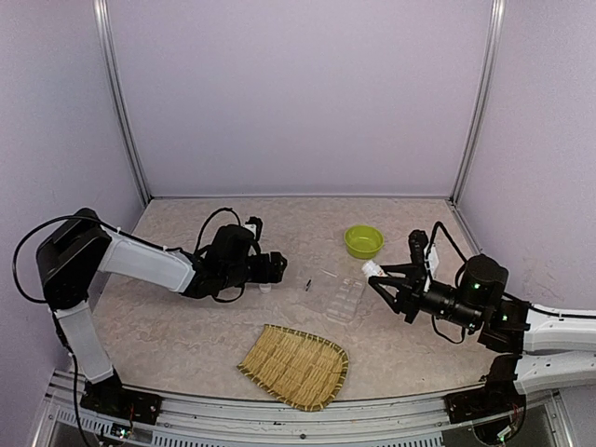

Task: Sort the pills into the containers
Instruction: Place the lid of the pill bottle at the center of the board, then pour the pill into the compartment of the pill container.

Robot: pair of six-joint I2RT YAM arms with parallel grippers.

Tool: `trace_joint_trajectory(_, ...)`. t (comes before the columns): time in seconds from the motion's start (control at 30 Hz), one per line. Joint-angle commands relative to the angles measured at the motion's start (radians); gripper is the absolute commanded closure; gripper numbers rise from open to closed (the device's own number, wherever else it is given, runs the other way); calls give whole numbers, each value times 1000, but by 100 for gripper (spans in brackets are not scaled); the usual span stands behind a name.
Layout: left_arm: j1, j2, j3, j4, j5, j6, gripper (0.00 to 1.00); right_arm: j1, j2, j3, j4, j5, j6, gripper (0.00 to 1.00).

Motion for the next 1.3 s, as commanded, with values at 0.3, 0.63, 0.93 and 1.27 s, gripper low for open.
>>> trace_joint_trajectory(0.3,-20,-147,11,-70,129,10,1,-5,49,-123,203,-15,-14,87)
trace_joint_trajectory(0.63,-46,-124,14,-54,147,87,1,-5,200,-151,310,24,2,88)
trace_joint_trajectory(0.93,-46,-95,-25,34,219,99,1,-7,338,-166,372,79,15,89)
trace_joint_trajectory(1.27,-54,-58,-49,81,290,83,1,-10,499,-136,380,60,43,90)
